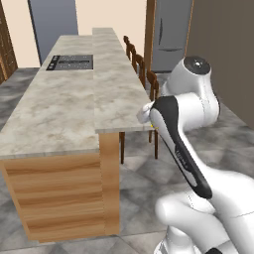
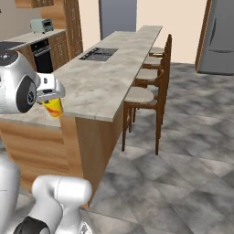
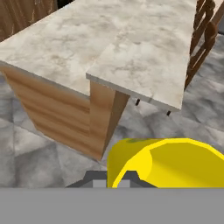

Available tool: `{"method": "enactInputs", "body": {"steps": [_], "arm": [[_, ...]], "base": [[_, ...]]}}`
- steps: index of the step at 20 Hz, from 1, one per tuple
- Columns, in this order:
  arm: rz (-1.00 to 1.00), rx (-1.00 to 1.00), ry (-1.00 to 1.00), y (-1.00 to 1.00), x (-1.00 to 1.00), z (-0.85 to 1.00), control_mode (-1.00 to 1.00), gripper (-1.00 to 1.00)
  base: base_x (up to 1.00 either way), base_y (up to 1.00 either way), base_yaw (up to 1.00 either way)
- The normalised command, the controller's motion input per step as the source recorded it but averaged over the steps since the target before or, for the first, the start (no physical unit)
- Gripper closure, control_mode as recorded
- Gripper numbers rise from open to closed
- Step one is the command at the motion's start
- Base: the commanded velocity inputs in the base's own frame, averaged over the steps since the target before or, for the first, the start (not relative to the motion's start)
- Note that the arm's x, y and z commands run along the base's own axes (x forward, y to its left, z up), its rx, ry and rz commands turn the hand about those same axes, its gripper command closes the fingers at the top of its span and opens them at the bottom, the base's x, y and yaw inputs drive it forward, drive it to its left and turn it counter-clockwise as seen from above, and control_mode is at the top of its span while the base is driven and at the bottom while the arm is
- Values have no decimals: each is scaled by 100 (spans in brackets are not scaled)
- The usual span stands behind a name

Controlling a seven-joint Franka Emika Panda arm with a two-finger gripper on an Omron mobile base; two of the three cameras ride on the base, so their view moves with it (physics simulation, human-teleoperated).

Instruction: Place the pitcher and cup on the dining counter for serving.

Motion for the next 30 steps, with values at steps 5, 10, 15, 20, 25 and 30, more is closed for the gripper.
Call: {"method": "enactInputs", "body": {"steps": [5, 10, 15, 20, 25, 30], "arm": [[27, 0, 2, -43, 100, 19, -100, 100], [22, -2, 9, -22, 100, -25, -100, 100], [2, -16, 10, 25, 100, -36, -100, 100], [0, -13, 6, 26, 54, -20, -100, 100], [2, 0, 0, 0, 81, -49, -100, 100], [0, 0, -2, 0, 100, -48, -100, 100]], "base": [[0, 0, 0], [0, 0, 0], [0, 0, 0], [0, 0, 0], [0, 0, 0], [0, 0, 0]]}}
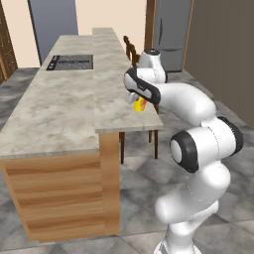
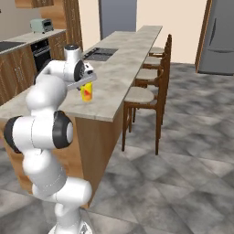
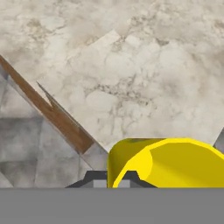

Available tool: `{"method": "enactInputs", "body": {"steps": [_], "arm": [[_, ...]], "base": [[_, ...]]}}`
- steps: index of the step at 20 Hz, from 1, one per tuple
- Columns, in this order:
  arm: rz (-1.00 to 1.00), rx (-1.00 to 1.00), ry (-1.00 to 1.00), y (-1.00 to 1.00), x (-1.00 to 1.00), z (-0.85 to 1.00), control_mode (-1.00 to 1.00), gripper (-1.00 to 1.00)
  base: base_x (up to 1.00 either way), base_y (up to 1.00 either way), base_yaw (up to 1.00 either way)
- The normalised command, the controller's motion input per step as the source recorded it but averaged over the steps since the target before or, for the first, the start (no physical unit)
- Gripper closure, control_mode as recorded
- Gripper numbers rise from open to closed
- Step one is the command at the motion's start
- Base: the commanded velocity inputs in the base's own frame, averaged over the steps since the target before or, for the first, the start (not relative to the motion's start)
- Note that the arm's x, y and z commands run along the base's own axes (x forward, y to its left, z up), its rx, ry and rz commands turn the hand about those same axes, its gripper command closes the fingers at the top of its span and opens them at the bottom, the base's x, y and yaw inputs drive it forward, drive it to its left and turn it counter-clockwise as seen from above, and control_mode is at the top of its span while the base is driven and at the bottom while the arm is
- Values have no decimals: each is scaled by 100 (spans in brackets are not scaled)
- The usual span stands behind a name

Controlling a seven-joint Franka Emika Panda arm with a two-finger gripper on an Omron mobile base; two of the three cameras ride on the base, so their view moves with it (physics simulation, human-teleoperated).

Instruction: Place the pitcher and cup on the dining counter for serving.

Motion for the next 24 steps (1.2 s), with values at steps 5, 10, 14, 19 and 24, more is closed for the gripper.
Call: {"method": "enactInputs", "body": {"steps": [5, 10, 14, 19, 24], "arm": [[0, 0, 0, 0, 70, -55, -100, 100], [0, 0, 0, 0, 50, -44, -100, 100], [0, 0, 0, 5, 38, -40, -100, 100], [0, 0, 2, 8, 26, -40, -100, 100], [0, -3, 2, 3, 25, -11, -100, 100]], "base": [[0, 0, 0], [0, 0, 0], [0, 0, 0], [0, 0, 0], [0, 0, 0]]}}
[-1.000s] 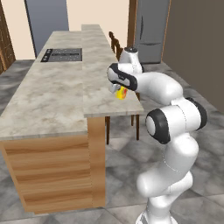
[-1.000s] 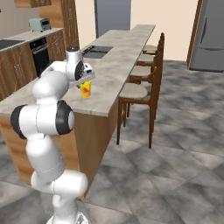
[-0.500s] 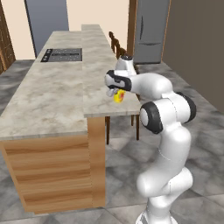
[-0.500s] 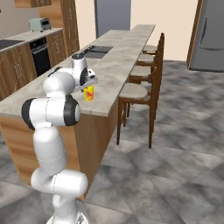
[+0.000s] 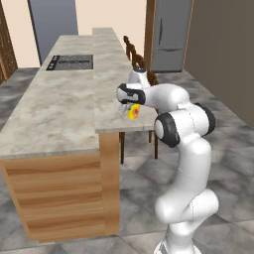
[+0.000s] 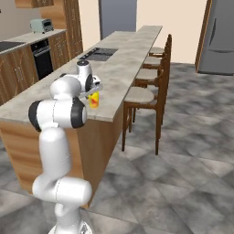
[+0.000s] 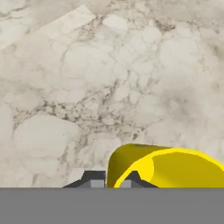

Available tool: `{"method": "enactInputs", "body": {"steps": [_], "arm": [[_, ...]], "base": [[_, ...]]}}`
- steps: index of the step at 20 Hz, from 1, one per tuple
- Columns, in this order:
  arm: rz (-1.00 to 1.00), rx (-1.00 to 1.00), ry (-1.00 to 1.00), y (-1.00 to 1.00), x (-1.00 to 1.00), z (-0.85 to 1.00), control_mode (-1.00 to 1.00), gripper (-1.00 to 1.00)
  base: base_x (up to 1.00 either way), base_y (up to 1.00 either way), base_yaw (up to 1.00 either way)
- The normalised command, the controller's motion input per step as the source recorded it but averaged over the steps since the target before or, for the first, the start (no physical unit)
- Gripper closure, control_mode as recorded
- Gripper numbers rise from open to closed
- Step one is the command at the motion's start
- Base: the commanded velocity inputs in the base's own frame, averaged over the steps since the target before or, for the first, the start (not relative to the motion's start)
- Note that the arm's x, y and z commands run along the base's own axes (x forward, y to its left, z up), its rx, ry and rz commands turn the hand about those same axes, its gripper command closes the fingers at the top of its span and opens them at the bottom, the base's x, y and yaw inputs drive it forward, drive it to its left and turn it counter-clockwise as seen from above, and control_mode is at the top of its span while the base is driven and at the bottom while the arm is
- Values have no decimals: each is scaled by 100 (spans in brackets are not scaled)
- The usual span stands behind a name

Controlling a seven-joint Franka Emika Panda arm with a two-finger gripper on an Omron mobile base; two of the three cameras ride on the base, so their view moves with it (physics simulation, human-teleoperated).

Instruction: Place the pitcher and cup on the dining counter for serving.

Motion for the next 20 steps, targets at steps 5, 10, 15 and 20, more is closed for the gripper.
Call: {"method": "enactInputs", "body": {"steps": [5, 10, 15, 20], "arm": [[-3, -2, 0, 0, 55, 0, -100, 100], [0, 0, 0, 0, 26, -7, -100, -100], [0, 0, 0, 0, 0, 5, -100, -100], [0, -1, -15, 1, -28, 40, -100, -100]], "base": [[0, 0, 0], [0, 0, 0], [0, 0, 0], [0, 0, 0]]}}
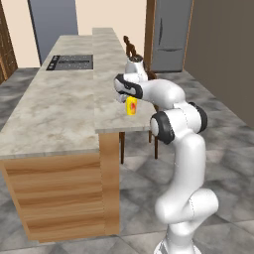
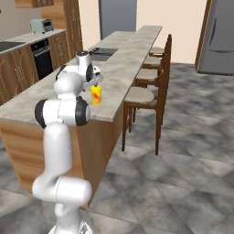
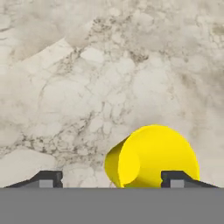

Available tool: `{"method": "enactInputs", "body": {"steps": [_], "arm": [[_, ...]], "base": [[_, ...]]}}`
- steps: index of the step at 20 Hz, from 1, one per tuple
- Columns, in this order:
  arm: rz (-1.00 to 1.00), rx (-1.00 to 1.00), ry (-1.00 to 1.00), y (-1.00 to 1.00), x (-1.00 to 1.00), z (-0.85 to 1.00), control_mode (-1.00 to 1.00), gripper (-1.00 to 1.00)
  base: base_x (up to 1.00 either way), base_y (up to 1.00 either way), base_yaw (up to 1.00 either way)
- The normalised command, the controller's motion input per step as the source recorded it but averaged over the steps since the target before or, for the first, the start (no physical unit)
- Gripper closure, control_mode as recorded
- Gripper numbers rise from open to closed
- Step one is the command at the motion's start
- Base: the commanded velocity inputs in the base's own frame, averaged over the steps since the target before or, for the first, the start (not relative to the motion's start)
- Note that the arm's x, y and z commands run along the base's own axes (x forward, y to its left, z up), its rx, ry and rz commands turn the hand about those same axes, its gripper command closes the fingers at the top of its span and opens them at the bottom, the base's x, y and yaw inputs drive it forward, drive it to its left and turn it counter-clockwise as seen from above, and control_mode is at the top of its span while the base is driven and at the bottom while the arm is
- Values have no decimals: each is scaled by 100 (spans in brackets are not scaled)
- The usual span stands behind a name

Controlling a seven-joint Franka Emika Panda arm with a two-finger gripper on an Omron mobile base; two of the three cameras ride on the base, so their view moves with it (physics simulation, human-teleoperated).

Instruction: Place the pitcher and cup on the dining counter for serving.

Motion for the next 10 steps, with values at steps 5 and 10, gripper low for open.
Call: {"method": "enactInputs", "body": {"steps": [5, 10], "arm": [[-1, 0, -21, 7, -93, 45, -100, -100], [-8, 0, -21, 1, -100, 5, -100, -100]], "base": [[0, 0, 0], [0, 0, 0]]}}
